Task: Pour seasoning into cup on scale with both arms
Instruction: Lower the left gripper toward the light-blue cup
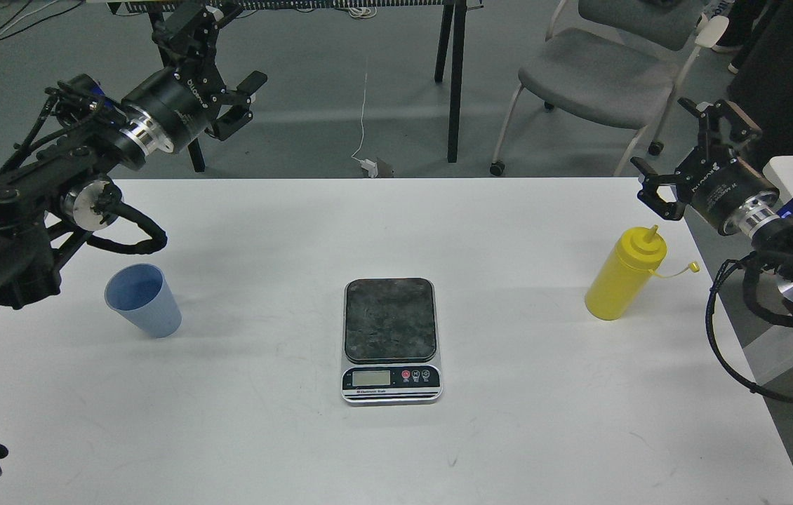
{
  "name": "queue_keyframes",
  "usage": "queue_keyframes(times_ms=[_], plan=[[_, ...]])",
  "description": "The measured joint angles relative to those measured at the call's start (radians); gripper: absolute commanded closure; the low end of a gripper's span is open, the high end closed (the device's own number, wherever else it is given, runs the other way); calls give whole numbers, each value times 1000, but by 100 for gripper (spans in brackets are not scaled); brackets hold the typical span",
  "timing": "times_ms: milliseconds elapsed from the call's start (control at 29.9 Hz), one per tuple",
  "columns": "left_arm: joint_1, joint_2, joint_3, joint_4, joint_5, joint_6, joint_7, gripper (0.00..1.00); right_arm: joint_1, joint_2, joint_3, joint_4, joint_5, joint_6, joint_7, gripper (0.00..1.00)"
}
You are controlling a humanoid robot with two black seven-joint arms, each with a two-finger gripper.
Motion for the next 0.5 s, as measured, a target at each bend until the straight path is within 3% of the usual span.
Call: queue_keyframes(times_ms=[268, 502], plan=[[3, -5, -9, -17, 43, 80, 0, 1, -2, -2, -2, -2, -1, 0, 0, 1], [0, 17, -26, -21, 36, -1, 0, 0, -3, -1, -5, -2, -1, 0, 0, 1]])
